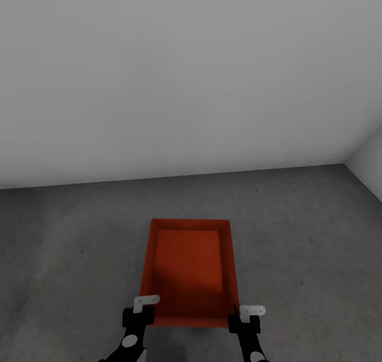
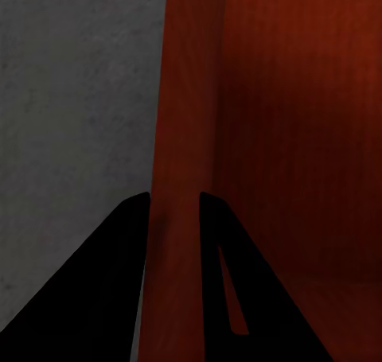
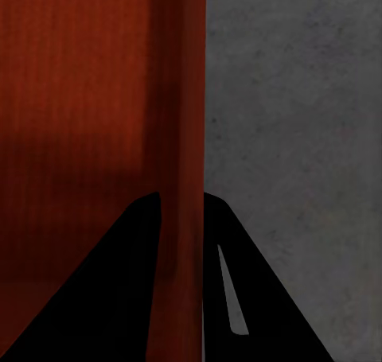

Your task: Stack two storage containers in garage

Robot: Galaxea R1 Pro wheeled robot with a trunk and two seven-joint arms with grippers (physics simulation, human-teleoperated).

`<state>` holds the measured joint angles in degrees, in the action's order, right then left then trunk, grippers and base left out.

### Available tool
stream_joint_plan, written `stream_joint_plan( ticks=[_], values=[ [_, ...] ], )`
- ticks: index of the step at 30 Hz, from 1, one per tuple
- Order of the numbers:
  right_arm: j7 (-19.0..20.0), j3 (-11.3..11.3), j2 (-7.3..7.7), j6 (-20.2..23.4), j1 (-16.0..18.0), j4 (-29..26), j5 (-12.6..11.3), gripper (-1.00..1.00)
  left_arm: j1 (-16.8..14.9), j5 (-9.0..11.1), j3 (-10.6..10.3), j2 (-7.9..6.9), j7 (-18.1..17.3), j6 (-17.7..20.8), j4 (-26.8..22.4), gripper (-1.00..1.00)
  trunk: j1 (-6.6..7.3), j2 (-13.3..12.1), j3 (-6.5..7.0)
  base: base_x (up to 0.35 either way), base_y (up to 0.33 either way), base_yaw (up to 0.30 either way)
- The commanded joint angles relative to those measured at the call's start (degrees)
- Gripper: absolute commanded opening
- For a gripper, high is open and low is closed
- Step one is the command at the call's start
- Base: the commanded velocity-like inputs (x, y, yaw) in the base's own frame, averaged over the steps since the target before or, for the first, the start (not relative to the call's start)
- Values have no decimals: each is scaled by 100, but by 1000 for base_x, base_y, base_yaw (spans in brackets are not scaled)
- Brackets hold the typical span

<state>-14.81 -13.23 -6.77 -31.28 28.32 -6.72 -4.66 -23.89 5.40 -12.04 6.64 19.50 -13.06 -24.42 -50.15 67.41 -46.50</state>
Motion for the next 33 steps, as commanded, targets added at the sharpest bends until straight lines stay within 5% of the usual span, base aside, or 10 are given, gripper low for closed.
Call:
stream_joint_plan(
  ticks=[1, 33],
  values=[
    [-4, 120, 0, -107, 7, -242, -116, -100, -2, 188, -9, -5, 80, -55, 69, -100, 0, 2, -3, 75, 0, 0],
    [-4, 119, 0, -111, 7, -242, -114, -100, -2, 186, -9, -5, 80, -57, 69, -100, 0, 2, -3, 66, 8, 0]
  ],
)
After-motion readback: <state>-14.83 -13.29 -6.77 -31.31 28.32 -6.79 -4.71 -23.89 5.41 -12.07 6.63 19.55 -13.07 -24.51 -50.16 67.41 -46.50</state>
